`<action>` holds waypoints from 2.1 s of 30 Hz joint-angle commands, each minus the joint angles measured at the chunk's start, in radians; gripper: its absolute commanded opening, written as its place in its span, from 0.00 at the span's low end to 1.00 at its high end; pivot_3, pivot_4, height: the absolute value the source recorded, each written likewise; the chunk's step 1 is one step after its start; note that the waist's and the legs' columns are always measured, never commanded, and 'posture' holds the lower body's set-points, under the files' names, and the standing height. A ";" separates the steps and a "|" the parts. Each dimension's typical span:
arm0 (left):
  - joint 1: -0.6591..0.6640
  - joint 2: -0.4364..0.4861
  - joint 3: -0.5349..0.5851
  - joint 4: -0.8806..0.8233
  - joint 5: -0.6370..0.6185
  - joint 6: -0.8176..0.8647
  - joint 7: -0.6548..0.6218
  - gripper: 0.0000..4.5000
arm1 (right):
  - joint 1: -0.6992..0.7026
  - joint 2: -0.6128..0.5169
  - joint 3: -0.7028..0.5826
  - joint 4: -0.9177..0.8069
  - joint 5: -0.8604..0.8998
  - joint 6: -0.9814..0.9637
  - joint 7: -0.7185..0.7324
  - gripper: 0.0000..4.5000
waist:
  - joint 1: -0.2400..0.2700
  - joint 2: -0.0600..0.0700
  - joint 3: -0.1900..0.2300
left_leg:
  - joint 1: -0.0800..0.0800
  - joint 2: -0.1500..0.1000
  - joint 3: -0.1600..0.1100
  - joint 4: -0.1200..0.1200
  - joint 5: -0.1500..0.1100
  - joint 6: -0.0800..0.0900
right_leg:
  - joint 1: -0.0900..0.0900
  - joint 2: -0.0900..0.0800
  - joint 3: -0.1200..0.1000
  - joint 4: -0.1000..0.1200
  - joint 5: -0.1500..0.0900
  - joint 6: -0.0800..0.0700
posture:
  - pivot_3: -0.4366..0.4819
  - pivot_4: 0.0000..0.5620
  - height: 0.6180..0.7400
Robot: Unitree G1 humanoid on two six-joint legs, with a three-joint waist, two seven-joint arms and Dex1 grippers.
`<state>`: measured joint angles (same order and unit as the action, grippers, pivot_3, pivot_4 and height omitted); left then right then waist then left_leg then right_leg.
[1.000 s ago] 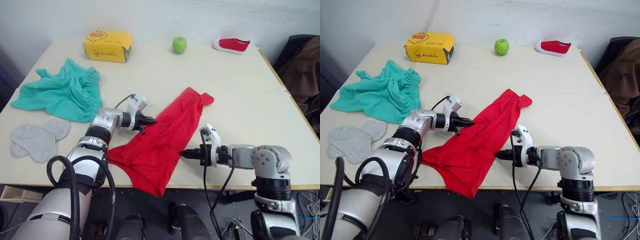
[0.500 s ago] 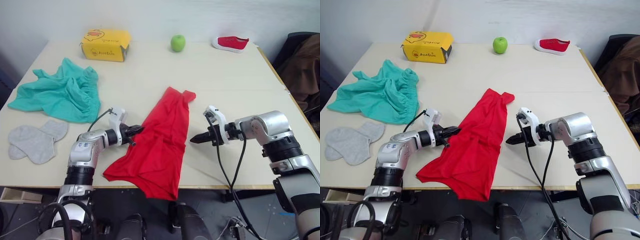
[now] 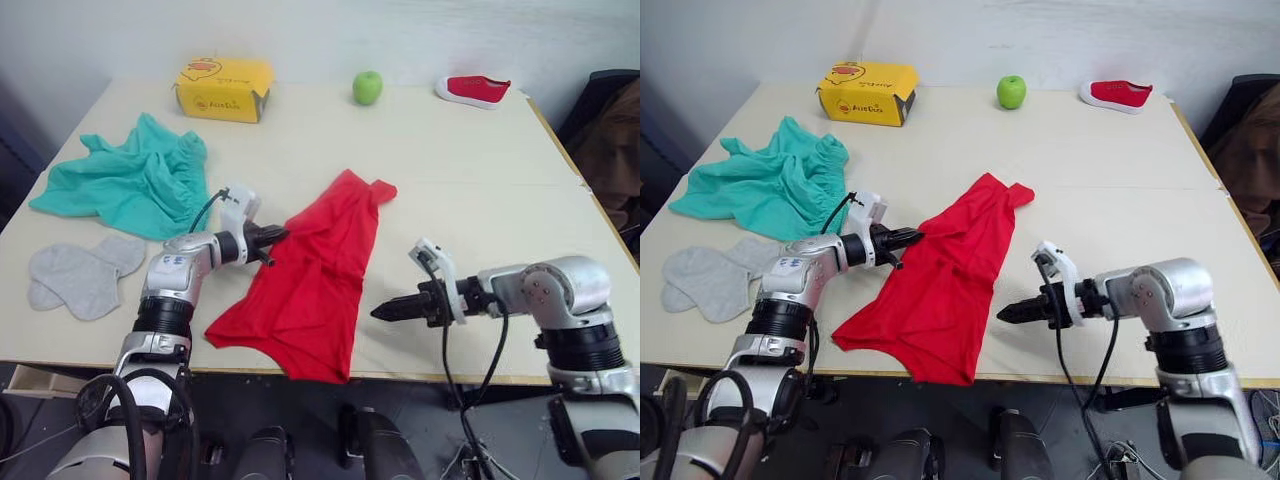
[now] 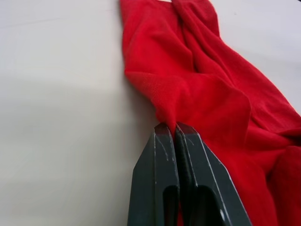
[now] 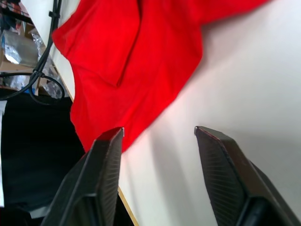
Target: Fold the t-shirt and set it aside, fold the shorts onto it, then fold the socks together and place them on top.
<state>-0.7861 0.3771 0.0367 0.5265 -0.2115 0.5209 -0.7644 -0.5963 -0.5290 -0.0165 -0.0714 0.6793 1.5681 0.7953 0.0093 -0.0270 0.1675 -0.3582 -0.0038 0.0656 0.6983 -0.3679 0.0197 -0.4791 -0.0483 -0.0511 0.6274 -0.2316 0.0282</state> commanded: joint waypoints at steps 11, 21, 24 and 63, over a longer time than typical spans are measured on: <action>-0.030 0.000 -0.012 0.024 -0.004 -0.041 -0.015 0.00 | -0.013 0.268 -0.087 0.009 -0.031 0.026 -0.240 0.50 | -0.015 0.001 0.000 | 0.000 0.000 0.000 0.000 0.000 0.000 | 0.001 0.000 0.000 0.000 0.000 0.000 | 0.48 0.27 1.00; 0.004 0.013 -0.015 -0.013 -0.006 -0.029 -0.022 0.00 | -0.012 0.236 -0.060 0.020 -0.025 -0.007 -0.230 0.00 | -0.014 0.000 -0.001 | 0.001 0.000 0.000 0.000 0.000 0.001 | 0.001 0.000 0.000 0.000 0.000 0.000 | 0.48 0.27 1.00; 0.032 0.022 -0.015 -0.045 -0.009 -0.012 -0.027 0.00 | -0.032 0.181 -0.037 0.031 -0.020 -0.028 -0.194 0.00 | -0.014 0.000 -0.001 | 0.000 0.000 -0.001 0.000 0.000 0.001 | 0.001 0.000 0.000 0.000 0.000 0.000 | 0.48 0.27 1.00; 0.442 0.459 -0.135 -0.509 0.057 -0.730 -0.475 0.99 | 0.183 -0.462 0.163 0.161 -0.483 -1.715 0.496 0.85 | -0.002 0.005 0.003 | 0.006 0.000 0.002 -0.006 -0.001 0.000 | 0.005 0.002 0.000 -0.010 -0.001 -0.002 | 0.48 0.27 1.00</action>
<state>-0.3391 0.8317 -0.1012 0.0272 -0.1766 -0.0766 -1.2221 -0.4233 -0.9874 0.1762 0.0438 0.2631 0.1314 1.2642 0.0075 -0.0219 0.1707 -0.3516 -0.0039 0.0662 0.6923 -0.3703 0.0222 -0.4717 -0.0466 -0.0519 0.6161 -0.2324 0.0271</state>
